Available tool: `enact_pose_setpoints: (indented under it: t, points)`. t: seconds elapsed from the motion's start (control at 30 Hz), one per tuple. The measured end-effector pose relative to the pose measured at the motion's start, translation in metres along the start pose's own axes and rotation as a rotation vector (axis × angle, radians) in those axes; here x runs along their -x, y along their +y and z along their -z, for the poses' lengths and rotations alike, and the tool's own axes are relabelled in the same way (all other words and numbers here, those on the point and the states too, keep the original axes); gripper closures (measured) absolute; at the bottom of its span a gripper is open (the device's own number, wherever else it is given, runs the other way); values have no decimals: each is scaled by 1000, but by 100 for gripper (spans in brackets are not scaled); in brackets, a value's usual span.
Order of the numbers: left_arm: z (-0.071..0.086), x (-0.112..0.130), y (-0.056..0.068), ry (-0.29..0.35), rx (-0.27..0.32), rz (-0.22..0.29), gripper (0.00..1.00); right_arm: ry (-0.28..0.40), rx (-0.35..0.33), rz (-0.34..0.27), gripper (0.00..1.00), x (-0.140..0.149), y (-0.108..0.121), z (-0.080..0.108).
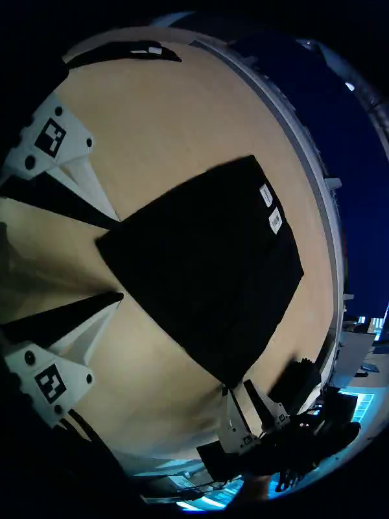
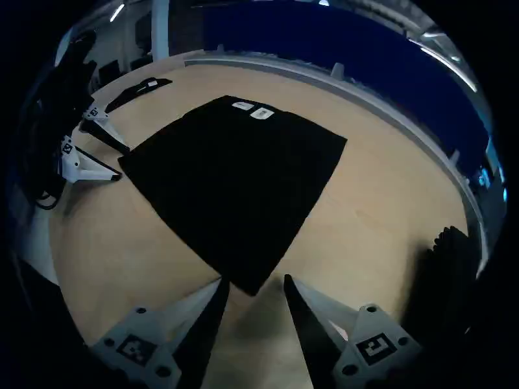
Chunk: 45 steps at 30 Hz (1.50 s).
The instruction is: Fold towel
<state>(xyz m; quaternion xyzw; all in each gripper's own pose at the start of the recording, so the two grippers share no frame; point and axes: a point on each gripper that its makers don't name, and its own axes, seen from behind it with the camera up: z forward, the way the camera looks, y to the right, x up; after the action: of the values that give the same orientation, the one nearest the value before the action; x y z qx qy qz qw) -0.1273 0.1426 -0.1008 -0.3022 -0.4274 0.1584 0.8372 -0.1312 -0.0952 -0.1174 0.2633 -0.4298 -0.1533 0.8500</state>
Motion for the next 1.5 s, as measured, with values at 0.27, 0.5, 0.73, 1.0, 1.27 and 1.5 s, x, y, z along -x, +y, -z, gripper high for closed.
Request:
enact_pose_setpoints:
  t: [0.27, 0.5, 0.73, 1.0, 1.27, 1.5]
  points:
    - [-2, 1, 1, -6, -3, -2, 50, -7, -29, -19, 59, 0, -4, -2]
    - [-2, 0, 2, -9, -1, -9, 52, -10, -42, -12, 69, -1, -7, -2]
    - [-4, 1, 2, -15, 0, -17, 59, -11, -43, -13, 78, -1, -7, -2]
    - [-4, 0, -1, -18, -22, -21, 83, -11, -35, -6, 83, -1, -5, -1]
    - [-1, -5, -4, -12, -40, -13, 85, -2, -37, -4, 86, -4, -5, 2]
    - [6, -17, -7, 5, -48, -5, 85, 20, -41, -15, 86, -12, -4, 8]
